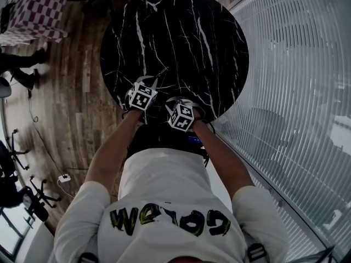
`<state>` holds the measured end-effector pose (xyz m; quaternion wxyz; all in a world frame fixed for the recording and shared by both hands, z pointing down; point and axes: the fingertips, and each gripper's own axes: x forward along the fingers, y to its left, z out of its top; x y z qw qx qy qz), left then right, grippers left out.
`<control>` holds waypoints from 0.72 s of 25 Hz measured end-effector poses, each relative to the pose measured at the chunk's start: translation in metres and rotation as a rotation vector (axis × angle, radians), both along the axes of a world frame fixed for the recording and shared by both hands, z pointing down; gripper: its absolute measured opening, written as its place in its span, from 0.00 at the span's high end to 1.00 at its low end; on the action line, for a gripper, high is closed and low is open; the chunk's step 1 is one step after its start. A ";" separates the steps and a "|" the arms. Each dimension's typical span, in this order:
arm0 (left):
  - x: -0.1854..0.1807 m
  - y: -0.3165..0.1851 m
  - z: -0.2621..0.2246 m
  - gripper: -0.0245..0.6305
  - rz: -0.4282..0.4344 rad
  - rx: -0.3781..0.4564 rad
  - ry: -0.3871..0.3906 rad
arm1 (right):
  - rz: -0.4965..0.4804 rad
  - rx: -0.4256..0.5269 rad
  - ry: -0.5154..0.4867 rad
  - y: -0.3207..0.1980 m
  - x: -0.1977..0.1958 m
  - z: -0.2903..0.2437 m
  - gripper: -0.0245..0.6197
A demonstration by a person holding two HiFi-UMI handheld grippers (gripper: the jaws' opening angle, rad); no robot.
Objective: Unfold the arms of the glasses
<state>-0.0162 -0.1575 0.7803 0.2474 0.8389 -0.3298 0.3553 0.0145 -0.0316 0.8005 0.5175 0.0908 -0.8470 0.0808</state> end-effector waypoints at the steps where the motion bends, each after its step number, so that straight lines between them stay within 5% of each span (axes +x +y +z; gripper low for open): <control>1: 0.000 0.000 0.000 0.95 0.003 0.003 0.000 | 0.001 -0.001 0.002 0.001 0.000 0.001 0.96; 7: 0.003 0.004 0.001 0.95 0.029 0.011 -0.001 | 0.057 0.007 -0.046 -0.015 0.005 -0.014 0.93; 18: 0.005 0.006 0.003 0.95 0.033 0.021 0.010 | 0.428 -0.064 -0.159 -0.107 0.011 -0.030 0.88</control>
